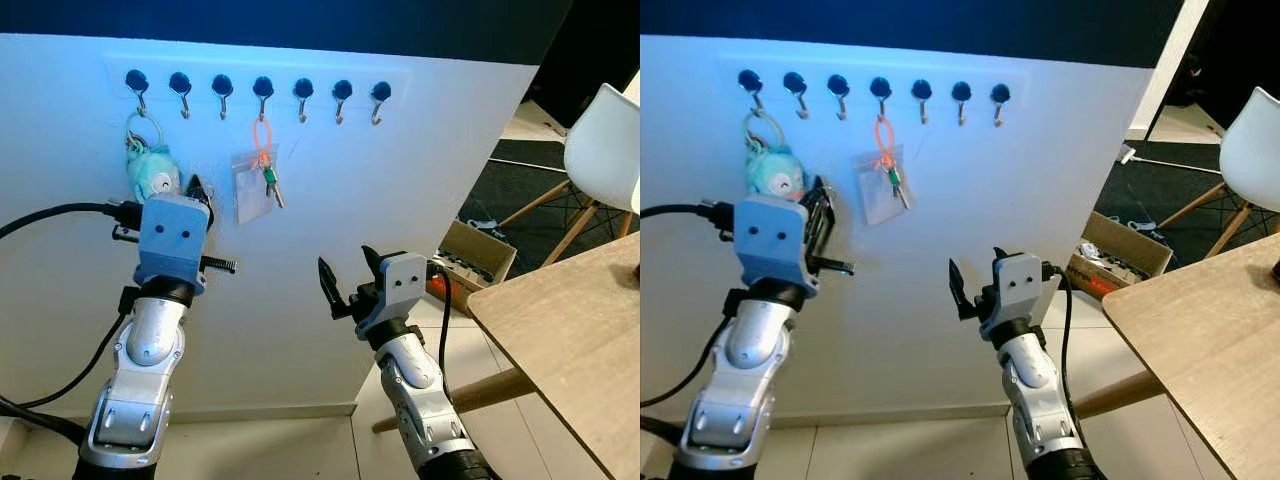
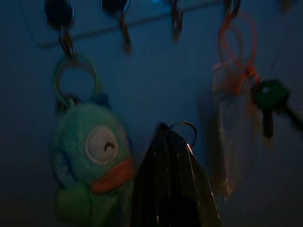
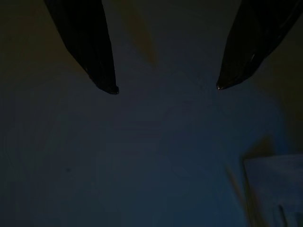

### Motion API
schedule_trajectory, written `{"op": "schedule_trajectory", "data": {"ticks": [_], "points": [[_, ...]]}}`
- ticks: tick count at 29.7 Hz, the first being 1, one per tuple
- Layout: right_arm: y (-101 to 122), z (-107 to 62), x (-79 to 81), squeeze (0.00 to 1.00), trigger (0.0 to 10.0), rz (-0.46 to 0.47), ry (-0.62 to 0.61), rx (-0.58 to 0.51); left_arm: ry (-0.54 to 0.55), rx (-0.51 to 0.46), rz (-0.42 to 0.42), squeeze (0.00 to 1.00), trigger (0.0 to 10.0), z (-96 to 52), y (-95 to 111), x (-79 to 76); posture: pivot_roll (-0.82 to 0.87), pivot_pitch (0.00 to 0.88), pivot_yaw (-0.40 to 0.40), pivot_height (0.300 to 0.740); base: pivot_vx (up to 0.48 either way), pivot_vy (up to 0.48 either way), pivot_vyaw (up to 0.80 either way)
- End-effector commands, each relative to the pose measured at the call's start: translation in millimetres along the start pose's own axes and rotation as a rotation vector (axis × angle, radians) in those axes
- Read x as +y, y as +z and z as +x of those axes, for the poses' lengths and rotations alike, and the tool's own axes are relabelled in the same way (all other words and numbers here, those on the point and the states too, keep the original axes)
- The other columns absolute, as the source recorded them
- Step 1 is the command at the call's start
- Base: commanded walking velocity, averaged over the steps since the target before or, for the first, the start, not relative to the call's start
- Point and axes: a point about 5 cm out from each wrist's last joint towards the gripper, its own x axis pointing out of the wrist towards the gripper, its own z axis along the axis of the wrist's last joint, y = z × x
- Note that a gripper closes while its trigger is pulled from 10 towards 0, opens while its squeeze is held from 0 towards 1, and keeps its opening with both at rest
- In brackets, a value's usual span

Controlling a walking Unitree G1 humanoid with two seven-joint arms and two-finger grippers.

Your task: Hang keys on a hook

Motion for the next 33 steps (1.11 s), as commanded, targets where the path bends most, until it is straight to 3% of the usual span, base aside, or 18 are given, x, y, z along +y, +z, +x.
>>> {"op": "schedule_trajectory", "data": {"ticks": [1,6,13,16,22,26,33], "points": [[-5.2,-4.7,-1.5,0.00,10.0,0.002,-0.005,0.024,0.012,-0.051,0.013,0.00,10.0,0.7,11.2,-0.2,0.21,0.155,-0.045,0.740,0.000,0.000,0.00],[-10.3,-7.0,-1.2,0.00,10.0,-0.007,0.000,0.043,-0.008,-0.072,0.061,0.00,10.0,9.2,20.8,-2.7,0.21,0.155,-0.048,0.740,0.000,0.000,0.00],[-11.0,-8.3,0.8,0.00,10.0,-0.029,0.009,0.044,-0.102,-0.133,-0.024,0.00,10.0,28.8,52.4,-10.0,0.21,0.156,-0.047,0.740,0.000,0.000,0.00],[-7.3,-6.5,0.7,0.00,10.0,-0.030,0.008,0.025,-0.106,-0.134,-0.008,0.00,10.0,36.5,57.5,-9.9,0.21,0.154,-0.044,0.740,0.000,0.000,0.00],[16.7,2.4,-2.9,0.00,10.0,-0.067,0.020,-0.066,-0.025,-0.083,0.070,0.00,10.0,55.3,55.5,11.9,0.20,0.150,-0.037,0.740,0.000,0.000,0.00],[24.5,4.7,-3.8,0.00,10.0,-0.067,0.018,-0.093,-0.078,-0.034,0.121,0.00,10.0,57.3,49.7,13.1,0.20,0.148,-0.037,0.740,0.000,0.000,0.00],[28.2,7.3,-3.0,0.00,10.0,-0.062,0.018,-0.107,-0.018,0.040,0.159,0.00,10.0,65.7,40.3,23.6,0.20,0.147,-0.035,0.740,0.000,0.000,0.00]]}}
